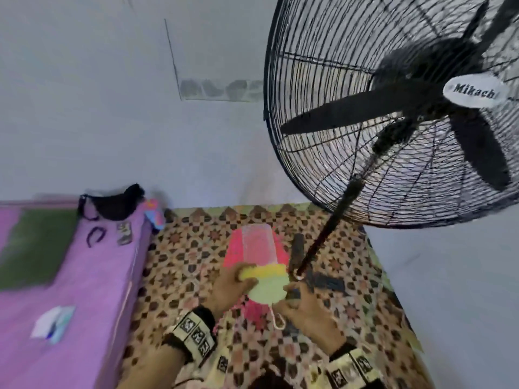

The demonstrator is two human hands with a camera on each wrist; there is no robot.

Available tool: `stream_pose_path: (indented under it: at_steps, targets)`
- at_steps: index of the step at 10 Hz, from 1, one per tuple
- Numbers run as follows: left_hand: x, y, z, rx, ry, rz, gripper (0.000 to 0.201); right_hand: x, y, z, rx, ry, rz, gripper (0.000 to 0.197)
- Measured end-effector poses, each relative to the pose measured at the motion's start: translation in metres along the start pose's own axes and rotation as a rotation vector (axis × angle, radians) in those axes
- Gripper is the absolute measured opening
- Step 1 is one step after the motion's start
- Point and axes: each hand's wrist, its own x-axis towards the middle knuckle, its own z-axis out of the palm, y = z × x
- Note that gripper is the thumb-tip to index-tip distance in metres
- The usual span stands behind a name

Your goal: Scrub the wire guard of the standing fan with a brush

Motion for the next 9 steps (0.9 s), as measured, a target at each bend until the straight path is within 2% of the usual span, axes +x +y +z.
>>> stream_pose_path:
  at_steps: [1,2,3,4,6,7,8,9]
  targets:
    - [0.013,-0.029,0.001,0.012,0.012,-0.062,0.035,0.016,0.014,0.016,-0.084,-0.085,-0.022,0.016]
    - [0.035,-0.041,0.002,-0.036,0.072,-0.121,0.029,0.041,0.026,0.026,-0.080,-0.042,-0.038,0.014]
    - [0.062,-0.053,0.002,-0.049,0.098,-0.199,0.042,0.082,0.041,0.029,-0.188,0.061,-0.031,0.015]
    - [0.097,-0.072,0.003,0.092,0.064,-0.221,0.038,0.139,0.049,0.030,-0.355,0.114,-0.030,0.020]
    - [0.195,-0.142,0.015,0.480,-0.152,-0.201,0.043,0.278,0.069,0.040,-0.528,0.147,-0.008,0.028]
    - [0.232,-0.154,0.025,0.761,-0.214,-0.128,0.050,0.347,0.088,0.055,-0.591,0.145,-0.011,0.026]
    - [0.251,-0.172,0.030,0.900,-0.256,-0.090,0.052,0.394,0.109,0.070,-0.662,0.141,0.020,0.027]
    - [0.260,-0.188,0.028,0.892,-0.240,0.010,0.045,0.422,0.129,0.084,-0.725,0.097,0.044,0.028]
